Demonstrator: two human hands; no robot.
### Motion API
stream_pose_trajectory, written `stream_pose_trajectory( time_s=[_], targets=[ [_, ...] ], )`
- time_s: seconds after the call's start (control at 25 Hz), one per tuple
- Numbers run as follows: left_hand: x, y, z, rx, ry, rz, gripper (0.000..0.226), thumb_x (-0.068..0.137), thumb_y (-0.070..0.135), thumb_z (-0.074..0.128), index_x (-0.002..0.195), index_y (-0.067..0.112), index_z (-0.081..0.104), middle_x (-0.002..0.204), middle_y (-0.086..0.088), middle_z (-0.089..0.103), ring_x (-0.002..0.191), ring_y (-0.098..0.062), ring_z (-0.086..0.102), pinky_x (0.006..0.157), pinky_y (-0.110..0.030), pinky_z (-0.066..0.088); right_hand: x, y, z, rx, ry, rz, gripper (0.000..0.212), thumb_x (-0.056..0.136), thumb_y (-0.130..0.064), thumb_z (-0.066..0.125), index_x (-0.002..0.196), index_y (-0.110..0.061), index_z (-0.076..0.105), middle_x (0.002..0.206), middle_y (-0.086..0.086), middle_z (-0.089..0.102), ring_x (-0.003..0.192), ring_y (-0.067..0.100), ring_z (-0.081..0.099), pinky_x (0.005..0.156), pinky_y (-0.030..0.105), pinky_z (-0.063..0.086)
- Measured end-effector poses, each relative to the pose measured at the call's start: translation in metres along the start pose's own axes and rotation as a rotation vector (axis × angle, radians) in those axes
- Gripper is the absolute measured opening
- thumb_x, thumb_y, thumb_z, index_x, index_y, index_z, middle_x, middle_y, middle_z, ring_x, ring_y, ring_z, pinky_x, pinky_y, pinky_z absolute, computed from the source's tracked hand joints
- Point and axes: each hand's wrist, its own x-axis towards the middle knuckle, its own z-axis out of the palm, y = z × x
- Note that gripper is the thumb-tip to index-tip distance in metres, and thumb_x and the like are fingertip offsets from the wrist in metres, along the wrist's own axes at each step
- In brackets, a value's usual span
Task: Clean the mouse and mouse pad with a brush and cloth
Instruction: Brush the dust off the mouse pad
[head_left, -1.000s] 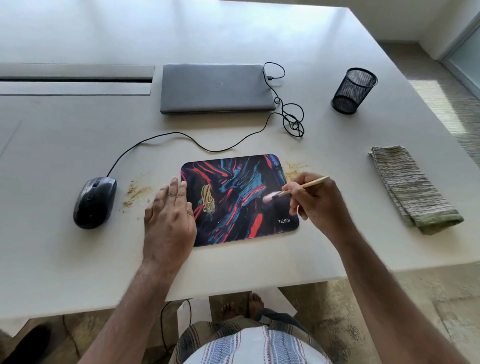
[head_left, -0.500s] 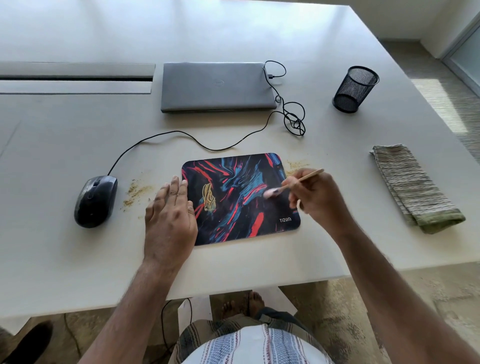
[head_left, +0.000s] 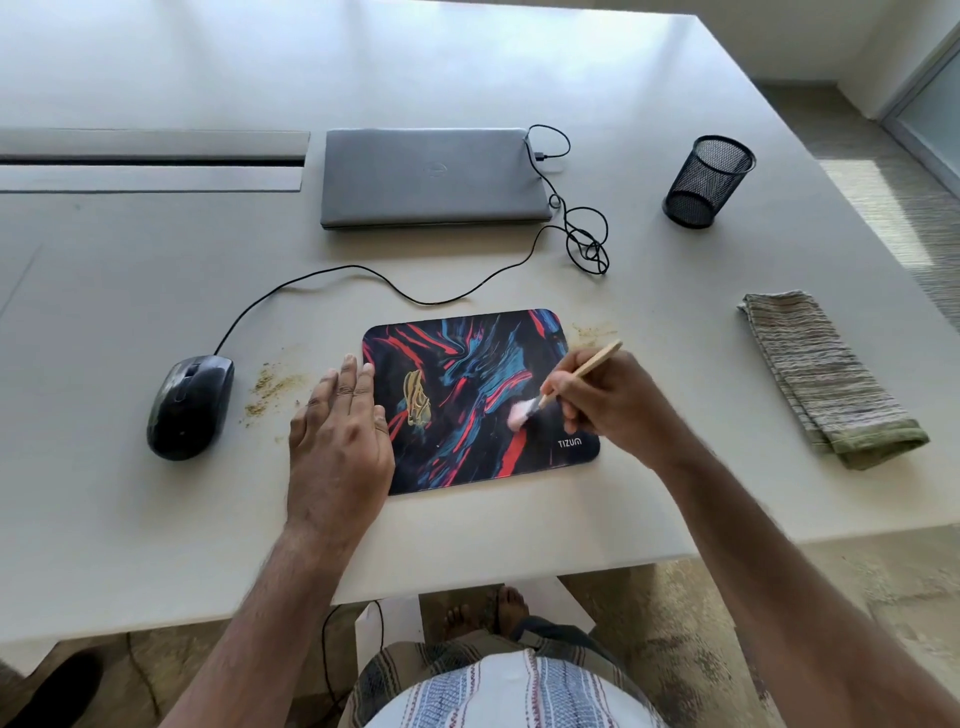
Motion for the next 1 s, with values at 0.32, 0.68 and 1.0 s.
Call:
stream_pose_trajectory(
  time_s=[0.32,0.68,1.0],
  targets=[
    [0.000,0.000,-0.001,0.001,0.006,0.000,0.057,0.104,0.033,0.029,0.157,0.015,0.038,0.164,-0.006,0.038,0.152,-0.025,0.032,0.122,-0.046,0.026,0.006,0.001,-0.002,-0.072,0.108,-0.061,0.020,0.101,-0.011,0.065,0.082,-0.007,0.072,0.060,0.002,0.070,0.051,0.018,0.066,0.050,0.020,0.046],
    [0.000,0.002,-0.001,0.016,0.015,0.004,0.058,0.103,0.032,0.031,0.156,0.013,0.040,0.163,-0.007,0.039,0.151,-0.026,0.034,0.120,-0.046,0.028,0.009,0.001,-0.002,-0.138,0.240,-0.064,0.025,0.101,-0.015,0.067,0.077,-0.017,0.068,0.060,0.004,0.072,0.047,0.006,0.058,0.054,0.017,0.041],
    [0.000,0.002,-0.001,0.020,0.016,-0.001,0.057,0.102,0.031,0.031,0.156,0.013,0.041,0.163,-0.007,0.040,0.150,-0.027,0.035,0.120,-0.049,0.031,0.014,0.002,-0.006,0.001,0.124,-0.060,0.025,0.104,-0.015,0.065,0.085,0.000,0.071,0.062,0.010,0.071,0.047,0.014,0.061,0.045,0.019,0.040]
  ],
)
